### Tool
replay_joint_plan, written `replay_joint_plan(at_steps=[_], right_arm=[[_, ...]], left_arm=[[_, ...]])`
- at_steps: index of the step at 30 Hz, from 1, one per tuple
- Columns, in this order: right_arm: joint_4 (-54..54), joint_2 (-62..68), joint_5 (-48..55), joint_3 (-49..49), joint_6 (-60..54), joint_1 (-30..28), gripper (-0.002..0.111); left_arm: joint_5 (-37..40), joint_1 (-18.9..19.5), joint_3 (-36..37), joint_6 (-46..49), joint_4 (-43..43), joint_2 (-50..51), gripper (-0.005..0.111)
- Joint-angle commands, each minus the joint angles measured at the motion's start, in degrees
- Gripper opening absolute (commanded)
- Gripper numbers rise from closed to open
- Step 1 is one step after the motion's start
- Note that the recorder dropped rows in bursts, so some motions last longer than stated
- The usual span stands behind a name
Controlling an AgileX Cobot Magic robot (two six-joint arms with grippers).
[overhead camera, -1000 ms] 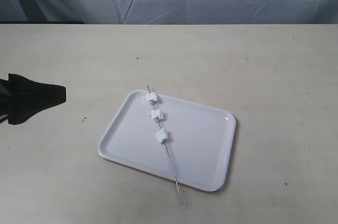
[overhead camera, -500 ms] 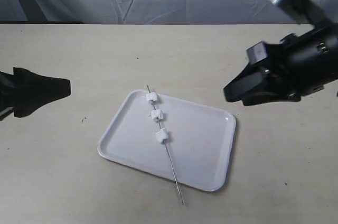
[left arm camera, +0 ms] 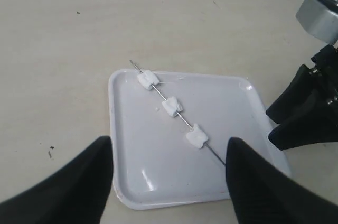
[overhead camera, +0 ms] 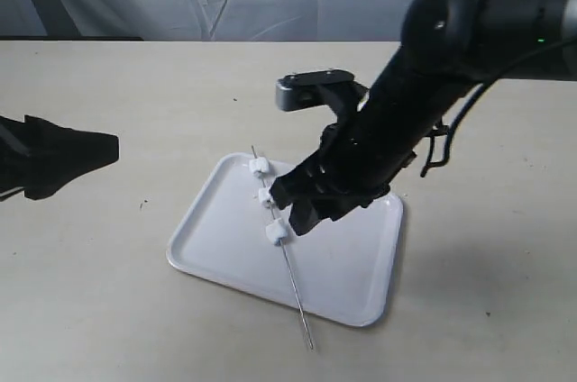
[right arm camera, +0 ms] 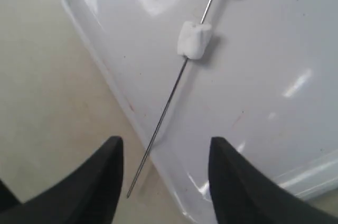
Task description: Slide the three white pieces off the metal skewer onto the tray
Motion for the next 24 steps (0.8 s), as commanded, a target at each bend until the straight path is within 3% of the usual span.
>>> replay_joint_plan(at_steps=[1,14,24], right_arm=[[-12.78,3.34,2.34,-5.4,11.4,5.74,0.047],[-16.55,12.37,3.77,-7.88,19.14,12.71,0.047],[-20.25,14.55,-0.14,-7.88,23.54,13.47,0.047]], left_arm=[[-0.54,-0.11,-0.15,0.65,0.15,3.47,0.059],[1.97,-0.11,-0.15,0.42,-0.23,7.43,0.059],[2.72,-0.11,-0.15,0.42,-0.08,7.43,0.059]])
